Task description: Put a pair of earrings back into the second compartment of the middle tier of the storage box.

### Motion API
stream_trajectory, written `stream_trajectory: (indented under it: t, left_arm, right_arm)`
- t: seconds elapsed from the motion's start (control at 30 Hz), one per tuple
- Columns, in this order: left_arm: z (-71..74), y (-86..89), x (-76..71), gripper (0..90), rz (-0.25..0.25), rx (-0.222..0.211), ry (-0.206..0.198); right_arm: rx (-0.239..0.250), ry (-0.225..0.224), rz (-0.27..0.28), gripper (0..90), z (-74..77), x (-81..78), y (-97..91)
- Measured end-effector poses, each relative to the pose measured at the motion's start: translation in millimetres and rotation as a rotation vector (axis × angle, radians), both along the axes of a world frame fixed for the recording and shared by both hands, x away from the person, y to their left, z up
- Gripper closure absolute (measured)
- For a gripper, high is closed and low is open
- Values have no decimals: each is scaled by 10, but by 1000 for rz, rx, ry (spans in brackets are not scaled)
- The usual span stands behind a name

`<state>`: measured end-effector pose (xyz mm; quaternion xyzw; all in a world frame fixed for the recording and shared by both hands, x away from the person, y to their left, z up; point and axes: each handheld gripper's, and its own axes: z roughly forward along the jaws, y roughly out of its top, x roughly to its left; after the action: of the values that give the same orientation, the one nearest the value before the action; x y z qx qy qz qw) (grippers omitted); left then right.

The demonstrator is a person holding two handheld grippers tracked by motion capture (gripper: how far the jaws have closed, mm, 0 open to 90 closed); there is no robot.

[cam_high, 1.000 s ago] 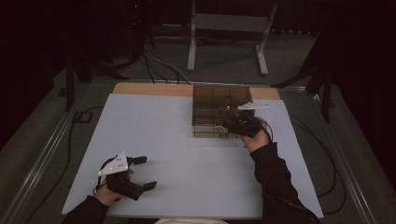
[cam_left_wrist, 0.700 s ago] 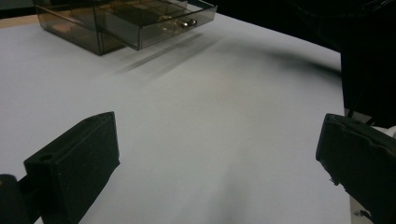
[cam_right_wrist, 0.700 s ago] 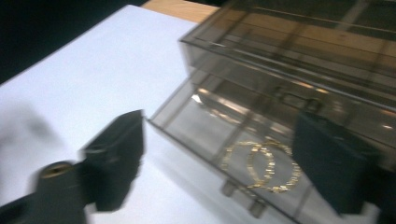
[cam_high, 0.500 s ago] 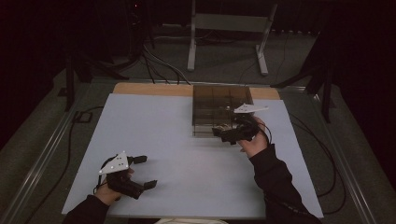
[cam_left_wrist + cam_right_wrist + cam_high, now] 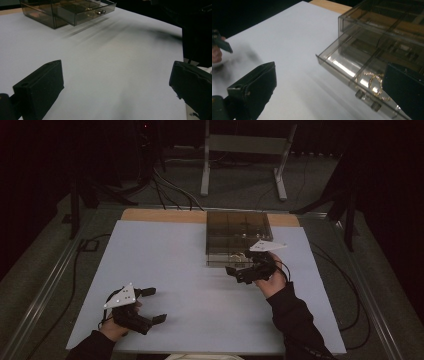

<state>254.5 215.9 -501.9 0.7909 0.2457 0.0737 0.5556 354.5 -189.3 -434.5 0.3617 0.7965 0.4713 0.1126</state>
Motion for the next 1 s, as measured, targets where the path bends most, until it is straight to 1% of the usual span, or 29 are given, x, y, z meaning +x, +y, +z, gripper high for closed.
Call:
stream_trajectory:
  t: [0.07,0.1,0.23,0.27,0.3,0.43,0.63,0.7,0.73,0.77,0.8,0.87,0.93,1.0]
  left_arm:
    - [1,2,1,4,0,-1,-1]
    - [0,3,1,4,1,0,-1]
    - [3,-2,-2,4,0,-2,-3]
    - [3,-2,-2,4,0,-2,-3]
    - [2,-3,-1,4,-1,-1,-4]
    - [-3,-9,3,4,-5,4,0]
    - [-2,-14,3,3,-6,6,-2]
    - [-1,-12,2,4,-7,3,-1]
    - [-1,-12,2,4,-7,3,-1]
    - [-1,-12,1,4,-7,3,-3]
    - [-1,-12,1,4,-7,3,-3]
    - [-2,-9,4,4,-7,2,-2]
    - [-3,-11,4,4,-8,4,-1]
    - [-2,-15,1,4,-8,4,-1]
  right_arm:
    - [-1,2,-2,0,-26,-17,-8]
    - [0,4,-1,0,-83,-49,-26]
    - [-4,8,9,0,-200,-126,-64]
    - [-4,8,9,0,-200,-126,-64]
    - [-7,11,17,0,-264,-173,-84]
    - [-2,21,34,0,-396,-271,-135]
    - [10,22,40,0,-568,-399,-275]
    - [-1,27,38,0,-616,-438,-332]
    - [-1,27,38,0,-616,-438,-332]
    - [-2,34,28,0,-658,-476,-393]
    - [-2,34,28,0,-658,-476,-393]
    - [-11,37,11,0,-703,-530,-491]
    - [9,43,0,0,-721,-565,-557]
    - [15,53,-7,0,-732,-601,-611]
